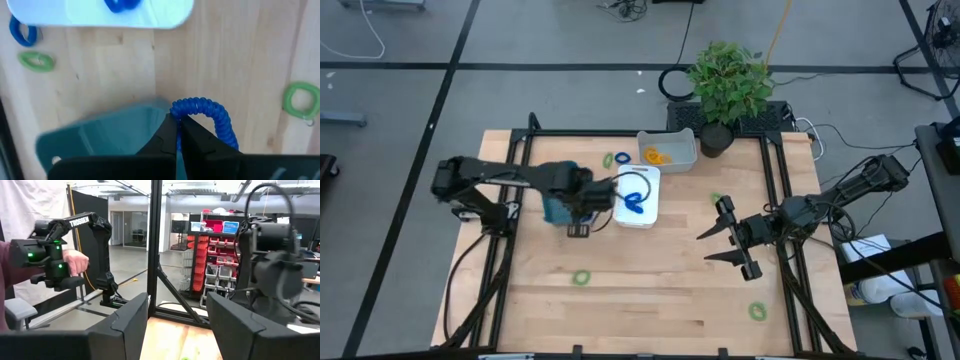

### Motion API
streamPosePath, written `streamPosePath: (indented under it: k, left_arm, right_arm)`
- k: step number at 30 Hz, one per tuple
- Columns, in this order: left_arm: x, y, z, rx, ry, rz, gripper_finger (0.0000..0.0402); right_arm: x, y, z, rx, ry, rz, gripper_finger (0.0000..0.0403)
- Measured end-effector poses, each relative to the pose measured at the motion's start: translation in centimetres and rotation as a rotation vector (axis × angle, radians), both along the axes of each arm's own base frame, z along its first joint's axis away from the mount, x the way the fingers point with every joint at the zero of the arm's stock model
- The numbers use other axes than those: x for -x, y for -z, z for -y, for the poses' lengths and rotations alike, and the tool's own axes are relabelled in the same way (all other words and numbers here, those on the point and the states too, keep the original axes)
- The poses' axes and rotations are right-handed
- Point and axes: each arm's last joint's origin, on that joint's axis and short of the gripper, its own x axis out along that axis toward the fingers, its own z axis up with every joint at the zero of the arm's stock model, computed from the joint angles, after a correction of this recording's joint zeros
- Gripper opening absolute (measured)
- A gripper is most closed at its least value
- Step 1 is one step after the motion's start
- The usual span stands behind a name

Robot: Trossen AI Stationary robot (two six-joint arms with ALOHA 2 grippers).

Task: Sort spring keychains
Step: Put the blue spring keychain into the white bin

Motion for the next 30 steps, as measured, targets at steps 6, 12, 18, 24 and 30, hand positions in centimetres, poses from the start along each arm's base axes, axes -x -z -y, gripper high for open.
streamPosePath:
  k: [6, 12, 18, 24, 30]
  left_arm:
    - [-4.0, -0.4, -2.3, -0.019, 0.046, -0.008, 0.0005]
    - [-7.7, -0.2, -4.5, -0.031, 0.081, 0.006, 0.0005]
    - [-10.8, 0.6, -6.8, -0.043, 0.093, 0.023, 0.0005]
    - [-12.6, 2.3, -9.3, -0.046, 0.051, 0.049, 0.0005]
    - [-13.9, 4.9, -11.1, -0.019, 0.037, 0.066, 0.0005]
  right_arm:
    - [0.0, 0.0, 0.0, 0.000, 0.000, -0.001, 0.0186]
    - [0.0, 0.0, 0.0, 0.005, 0.001, 0.000, 0.0185]
    - [0.0, 0.0, 0.0, 0.007, 0.001, 0.001, 0.0185]
    - [0.0, 0.0, 0.0, 0.007, 0.001, 0.001, 0.0185]
    - [0.0, 0.0, 0.0, 0.012, 0.002, 0.003, 0.0181]
